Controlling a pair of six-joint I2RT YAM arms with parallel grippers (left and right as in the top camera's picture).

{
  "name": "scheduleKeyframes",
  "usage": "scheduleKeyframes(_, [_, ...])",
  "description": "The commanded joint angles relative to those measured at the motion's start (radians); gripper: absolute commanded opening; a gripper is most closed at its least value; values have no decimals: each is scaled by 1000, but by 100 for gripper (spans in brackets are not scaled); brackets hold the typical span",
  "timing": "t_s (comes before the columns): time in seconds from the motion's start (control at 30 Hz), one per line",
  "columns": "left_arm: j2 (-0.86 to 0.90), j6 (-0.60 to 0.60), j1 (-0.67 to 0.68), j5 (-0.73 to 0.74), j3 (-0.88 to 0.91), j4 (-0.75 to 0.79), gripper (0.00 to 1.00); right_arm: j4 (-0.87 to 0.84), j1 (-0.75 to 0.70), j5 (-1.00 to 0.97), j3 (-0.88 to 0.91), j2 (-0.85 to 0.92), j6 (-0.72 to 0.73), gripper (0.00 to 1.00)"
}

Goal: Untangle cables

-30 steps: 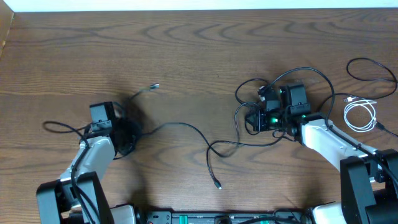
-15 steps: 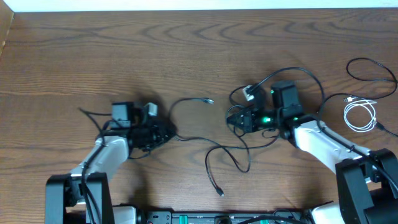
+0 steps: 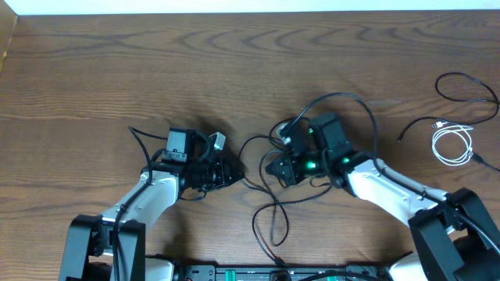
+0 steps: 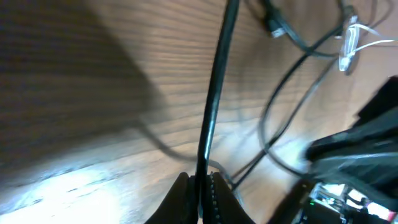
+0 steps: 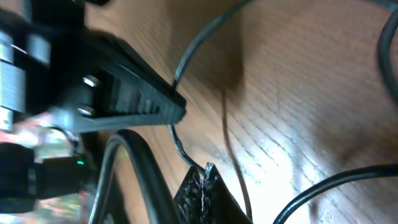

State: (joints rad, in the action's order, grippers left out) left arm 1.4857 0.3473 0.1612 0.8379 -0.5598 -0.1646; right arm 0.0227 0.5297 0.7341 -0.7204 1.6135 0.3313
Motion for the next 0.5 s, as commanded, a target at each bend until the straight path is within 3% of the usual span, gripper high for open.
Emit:
scheduleKeyframes(0.0, [10,51,2,96,4,16,8,15,59,-142,6,8,-41,1])
scheduleKeyframes(0.2, [10,130,2,174,4,21,8,15,145,-253,6,8,-47,1])
scheduleKeyframes(0.47, [10,162,2,210,4,19,8,10,216,-293,6,8,-146,8])
